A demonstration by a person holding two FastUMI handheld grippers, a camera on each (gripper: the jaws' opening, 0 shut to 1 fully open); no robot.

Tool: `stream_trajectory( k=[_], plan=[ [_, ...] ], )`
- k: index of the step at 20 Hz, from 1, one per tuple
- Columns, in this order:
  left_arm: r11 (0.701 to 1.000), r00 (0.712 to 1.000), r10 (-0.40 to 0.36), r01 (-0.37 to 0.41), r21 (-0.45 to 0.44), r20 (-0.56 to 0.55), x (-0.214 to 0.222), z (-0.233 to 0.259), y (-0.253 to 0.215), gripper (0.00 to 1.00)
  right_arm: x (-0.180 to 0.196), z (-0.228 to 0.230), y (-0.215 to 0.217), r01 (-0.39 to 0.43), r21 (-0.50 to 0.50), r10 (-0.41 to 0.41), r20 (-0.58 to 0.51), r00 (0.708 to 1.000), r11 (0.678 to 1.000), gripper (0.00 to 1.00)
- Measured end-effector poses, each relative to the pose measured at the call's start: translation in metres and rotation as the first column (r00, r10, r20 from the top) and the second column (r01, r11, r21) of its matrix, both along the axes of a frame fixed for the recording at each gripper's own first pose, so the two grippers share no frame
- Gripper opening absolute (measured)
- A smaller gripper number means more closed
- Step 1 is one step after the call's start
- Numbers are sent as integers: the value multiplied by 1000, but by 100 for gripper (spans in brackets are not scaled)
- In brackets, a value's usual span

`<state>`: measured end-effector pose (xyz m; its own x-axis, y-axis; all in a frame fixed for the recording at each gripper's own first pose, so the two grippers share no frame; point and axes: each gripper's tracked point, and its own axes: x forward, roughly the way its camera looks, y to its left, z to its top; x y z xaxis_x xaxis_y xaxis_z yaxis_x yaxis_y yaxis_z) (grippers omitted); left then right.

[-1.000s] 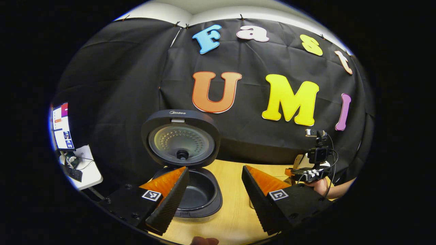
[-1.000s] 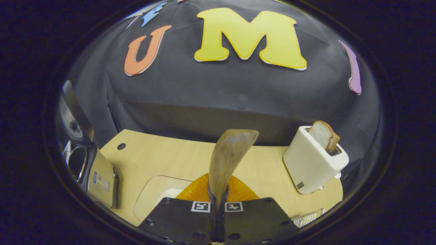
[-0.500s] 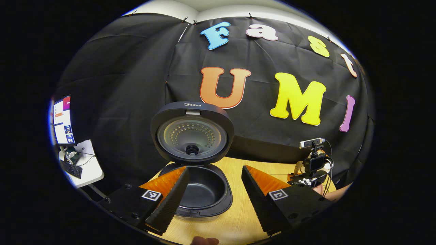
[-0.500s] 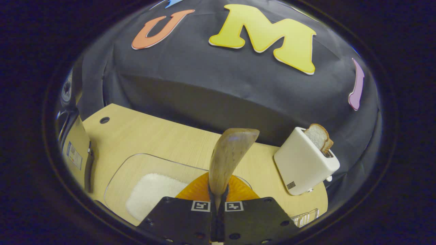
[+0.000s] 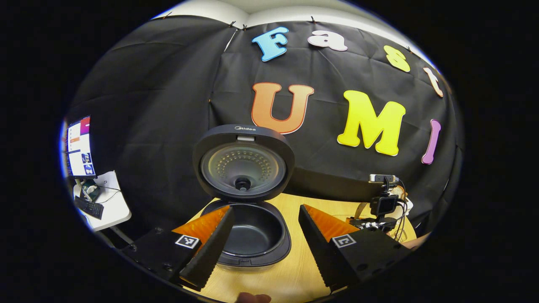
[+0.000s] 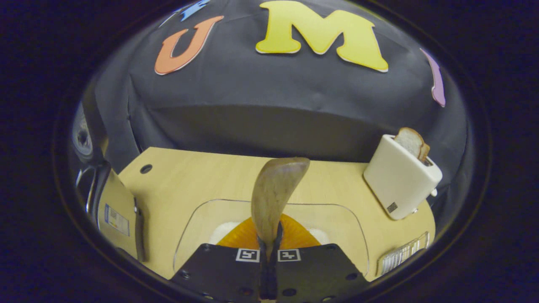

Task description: Close the left gripper, press the button to open the rice cooker; take a wooden spoon from the chopstick holder with the right hand, scoop a spoonful of rice and pour it into the rice cooker, then put the wooden spoon back into the chopstick holder.

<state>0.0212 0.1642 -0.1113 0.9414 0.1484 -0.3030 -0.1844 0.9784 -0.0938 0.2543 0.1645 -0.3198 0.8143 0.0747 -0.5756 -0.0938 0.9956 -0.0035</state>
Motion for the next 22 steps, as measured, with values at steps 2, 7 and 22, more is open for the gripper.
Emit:
stream_trajectory(
  k=[2, 7, 22],
  plan=[
    [1000, 1000, 1, -1, -7, -2, -1, 0, -1, 98, 0, 1, -4, 30, 60, -29, -21, 999, 998, 1],
    [1000, 1000, -11, 11, -6, 1, 1, 1, -7, 98, -3, 1, -5, 43, 171, -33, -62, 998, 984, 1],
    [998, 997, -58, 58, 2, -52, 0, 0, -45, 98, -9, 3, -24, 57, 580, 22, -129, 991, 812, 1]
  ],
)
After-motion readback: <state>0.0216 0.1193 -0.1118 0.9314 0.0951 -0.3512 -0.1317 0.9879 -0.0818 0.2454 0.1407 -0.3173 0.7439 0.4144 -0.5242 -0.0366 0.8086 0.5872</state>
